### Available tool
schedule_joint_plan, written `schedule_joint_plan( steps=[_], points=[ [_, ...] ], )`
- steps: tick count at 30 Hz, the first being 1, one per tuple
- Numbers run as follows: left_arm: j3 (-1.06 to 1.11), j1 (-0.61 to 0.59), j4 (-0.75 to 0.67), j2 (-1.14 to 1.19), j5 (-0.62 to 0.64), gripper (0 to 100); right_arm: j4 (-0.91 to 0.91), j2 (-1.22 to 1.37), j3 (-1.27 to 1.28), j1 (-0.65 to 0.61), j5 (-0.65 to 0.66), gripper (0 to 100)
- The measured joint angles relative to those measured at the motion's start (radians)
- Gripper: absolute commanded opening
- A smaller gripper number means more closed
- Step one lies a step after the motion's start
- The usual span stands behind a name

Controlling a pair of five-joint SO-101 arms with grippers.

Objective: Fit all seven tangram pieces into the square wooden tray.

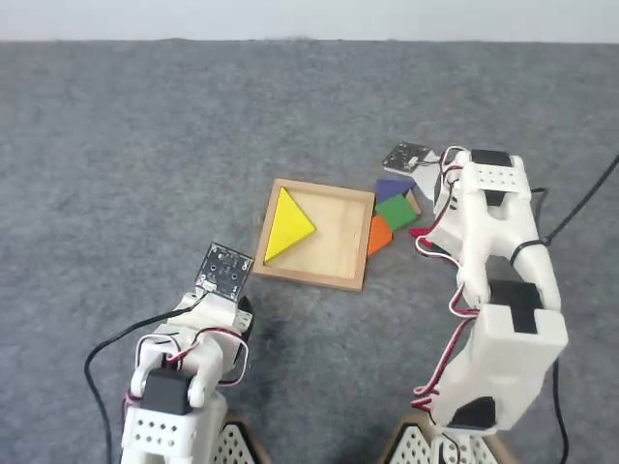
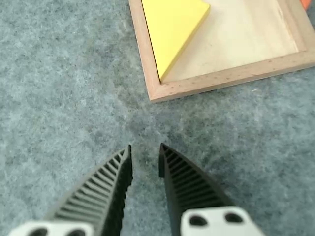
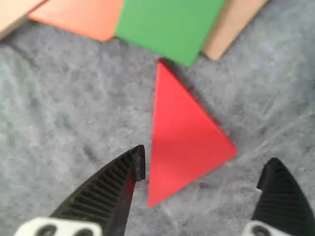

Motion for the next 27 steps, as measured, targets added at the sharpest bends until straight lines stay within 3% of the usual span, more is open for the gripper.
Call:
schedule_joint_plan(
  steps=[15,21,27],
  points=[
    [0.0,0.0,0.0,0.0,0.0,9,-0.043,0.126,-0.058,0.012,0.0,20.4],
    [0.0,0.0,0.0,0.0,0.0,9,-0.043,0.123,-0.06,0.014,-0.124,18.7],
    [0.0,0.0,0.0,0.0,0.0,9,-0.02,0.129,-0.095,0.006,-0.338,18.7]
  ],
)
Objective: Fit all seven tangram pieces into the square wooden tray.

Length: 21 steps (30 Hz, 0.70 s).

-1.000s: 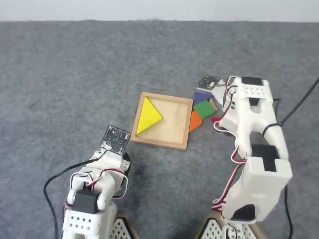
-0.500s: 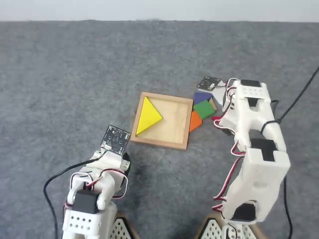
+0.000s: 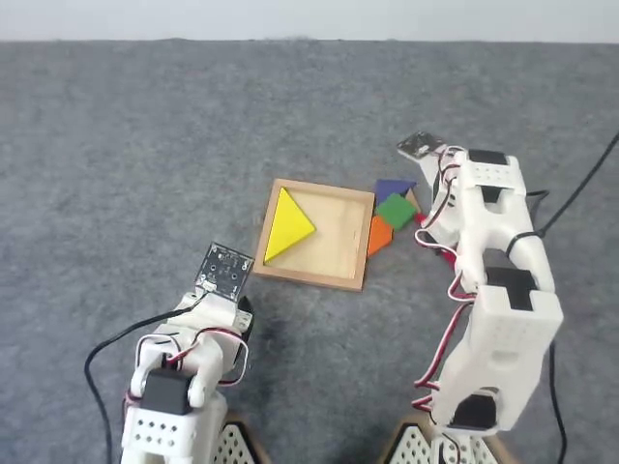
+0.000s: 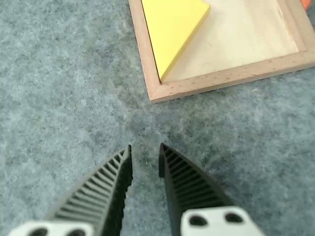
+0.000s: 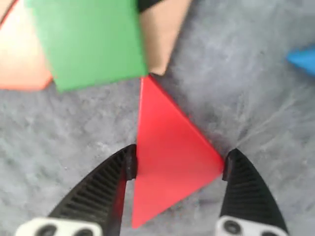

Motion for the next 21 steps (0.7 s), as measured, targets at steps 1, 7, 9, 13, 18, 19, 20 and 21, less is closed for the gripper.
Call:
schedule_joint_plan(
  steps=[1,7,9,13,18,19,20,21],
  points=[
    [0.0,0.0,0.0,0.0,0.0,9,0.014,0.002,-0.008,0.0,-0.029,18.7],
    [0.0,0.0,0.0,0.0,0.0,9,0.103,0.006,-0.083,0.002,-0.153,18.7],
    [0.0,0.0,0.0,0.0,0.0,9,0.135,0.006,-0.107,0.0,-0.178,18.7],
    [0.0,0.0,0.0,0.0,0.0,9,0.19,-0.029,-0.115,0.005,-0.212,18.7],
    [0.0,0.0,0.0,0.0,0.0,9,0.209,-0.216,-0.057,0.003,-0.216,20.3],
    [0.0,0.0,0.0,0.0,0.0,9,0.209,-0.247,-0.023,0.002,-0.216,22.3],
    [0.0,0.0,0.0,0.0,0.0,9,0.189,-0.267,0.015,0.002,-0.213,24.9],
    [0.0,0.0,0.0,0.0,0.0,9,0.167,-0.279,0.054,0.002,-0.199,27.2]
  ],
)
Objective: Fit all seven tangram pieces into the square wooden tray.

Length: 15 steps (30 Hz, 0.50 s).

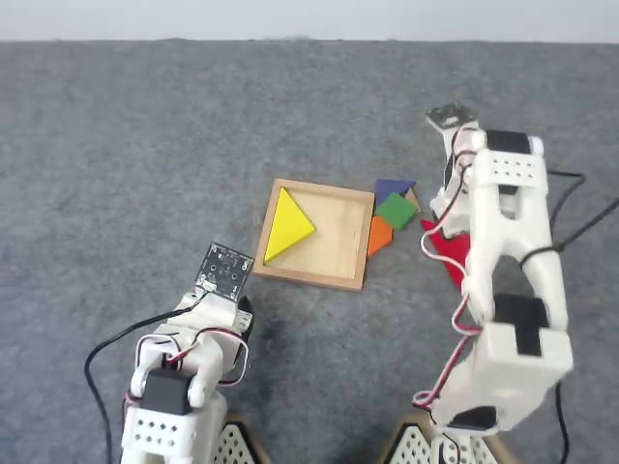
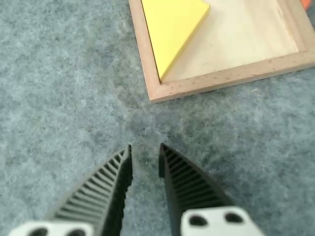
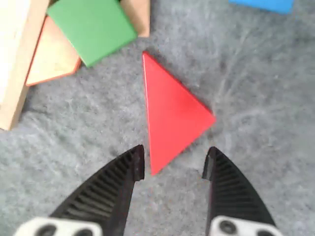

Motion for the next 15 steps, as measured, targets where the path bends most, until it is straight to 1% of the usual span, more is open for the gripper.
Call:
schedule_joint_plan(
  steps=[2,7,12,15],
  points=[
    [0.0,0.0,0.0,0.0,0.0,9,-0.044,-0.002,0.075,0.0,0.035,30.2],
    [0.0,0.0,0.0,0.0,0.0,9,-0.135,0.043,0.132,0.0,0.129,29.9],
    [0.0,0.0,0.0,0.0,0.0,9,-0.238,0.127,0.132,0.002,0.147,29.9],
    [0.0,0.0,0.0,0.0,0.0,9,-0.25,0.189,0.124,0.0,0.149,29.9]
  ],
)
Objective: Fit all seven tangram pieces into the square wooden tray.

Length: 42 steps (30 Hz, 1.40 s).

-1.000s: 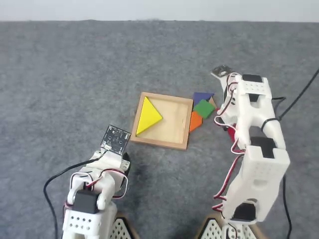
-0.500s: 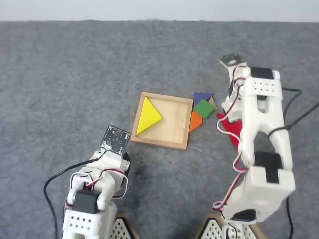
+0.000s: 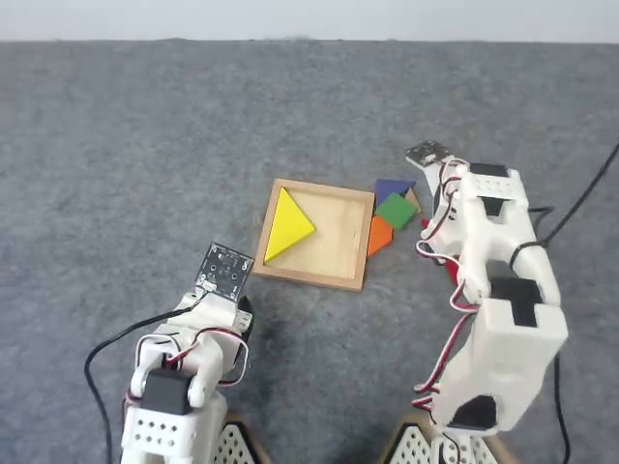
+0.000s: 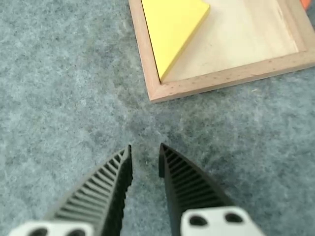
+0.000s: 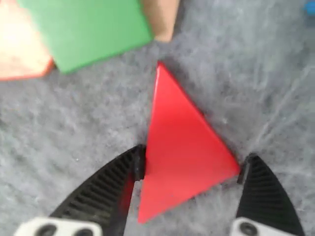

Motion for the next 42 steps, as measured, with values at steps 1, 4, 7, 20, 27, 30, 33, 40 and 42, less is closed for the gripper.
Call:
schedule_joint_plan(
  steps=[1,4,7,20,27,30,33,40,42],
  points=[
    [0.0,0.0,0.0,0.0,0.0,9,0.0,0.015,-0.017,0.0,0.0,29.9],
    [0.0,0.0,0.0,0.0,0.0,9,0.049,0.064,-0.087,0.0,0.0,29.9],
    [0.0,0.0,0.0,0.0,0.0,9,0.109,0.11,-0.161,0.0,0.0,29.5],
    [0.0,0.0,0.0,0.0,0.0,9,0.115,0.13,-0.209,0.011,-0.115,17.3],
    [0.0,0.0,0.0,0.0,0.0,9,0.117,0.084,-0.19,0.009,-0.206,17.2],
    [0.0,0.0,0.0,0.0,0.0,9,0.112,0.015,-0.143,0.006,-0.219,17.2],
    [0.0,0.0,0.0,0.0,0.0,9,0.112,-0.074,-0.08,-0.015,-0.219,17.2],
    [0.0,0.0,0.0,0.0,0.0,9,0.112,-0.233,0.023,-0.038,-0.227,17.2],
    [0.0,0.0,0.0,0.0,0.0,9,0.112,-0.284,0.026,-0.054,-0.238,17.2]
  ],
)
